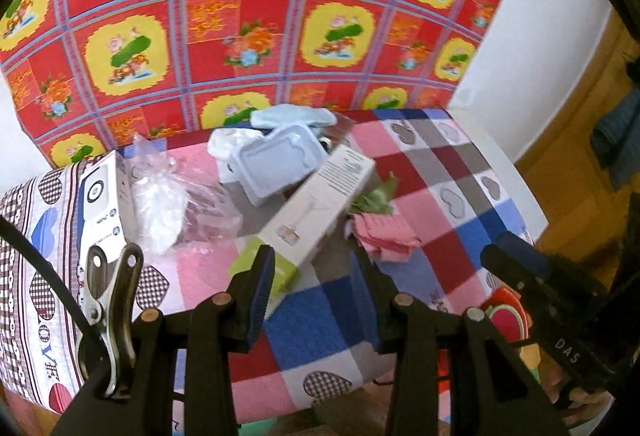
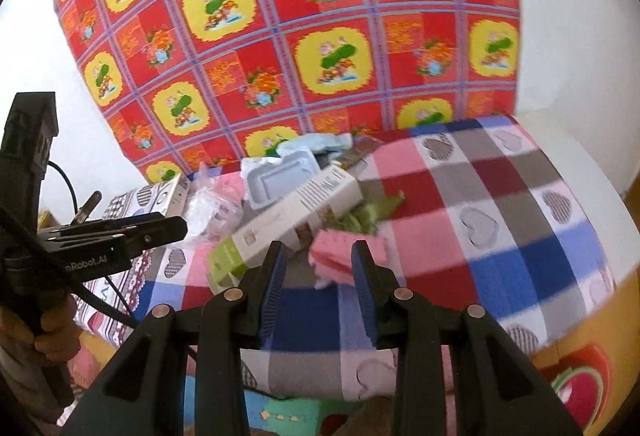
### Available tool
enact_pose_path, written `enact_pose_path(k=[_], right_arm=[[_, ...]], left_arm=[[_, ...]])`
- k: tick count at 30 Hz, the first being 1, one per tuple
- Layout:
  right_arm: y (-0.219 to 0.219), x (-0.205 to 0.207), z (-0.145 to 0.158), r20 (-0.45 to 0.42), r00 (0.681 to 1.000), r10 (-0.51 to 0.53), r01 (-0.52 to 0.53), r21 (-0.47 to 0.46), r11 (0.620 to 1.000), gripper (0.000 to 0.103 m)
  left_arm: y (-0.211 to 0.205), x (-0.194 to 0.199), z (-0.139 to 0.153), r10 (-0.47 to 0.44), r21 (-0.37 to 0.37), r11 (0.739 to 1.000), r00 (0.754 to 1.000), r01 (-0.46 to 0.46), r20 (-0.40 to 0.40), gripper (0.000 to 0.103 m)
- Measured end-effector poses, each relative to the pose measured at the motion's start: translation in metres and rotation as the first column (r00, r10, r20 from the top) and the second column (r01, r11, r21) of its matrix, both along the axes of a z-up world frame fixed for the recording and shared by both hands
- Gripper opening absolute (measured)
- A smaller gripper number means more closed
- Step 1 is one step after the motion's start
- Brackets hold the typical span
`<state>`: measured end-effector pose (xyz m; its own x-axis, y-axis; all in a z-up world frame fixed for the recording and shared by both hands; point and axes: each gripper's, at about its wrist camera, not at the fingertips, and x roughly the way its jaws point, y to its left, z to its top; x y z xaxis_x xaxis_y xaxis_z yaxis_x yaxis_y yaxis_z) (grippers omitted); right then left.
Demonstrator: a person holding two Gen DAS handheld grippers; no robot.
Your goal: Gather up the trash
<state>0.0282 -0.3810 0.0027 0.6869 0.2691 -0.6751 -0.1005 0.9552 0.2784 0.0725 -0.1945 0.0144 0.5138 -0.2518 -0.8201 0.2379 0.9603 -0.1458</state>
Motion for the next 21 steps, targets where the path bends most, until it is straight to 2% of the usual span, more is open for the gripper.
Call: enact_pose_path(k=[9,21], right_arm=[[0.007,0.067,-0.001,-0.001,0.992,0.128,-0.128,-0.006,0.992,0.035],[0.013,0.153,-0.027,-0.068,0.962,0.265,-0.267,-0.017,0.964,0.035]], left_arm=[[0.008,0.043,-0.007,0.114,0.004,0.993,0.993,-0.114,-0.026,0.04],[0.017,0.105,-0.048,0.27,0.004,0.962,0.953,-0.272,-0.137,0.04]])
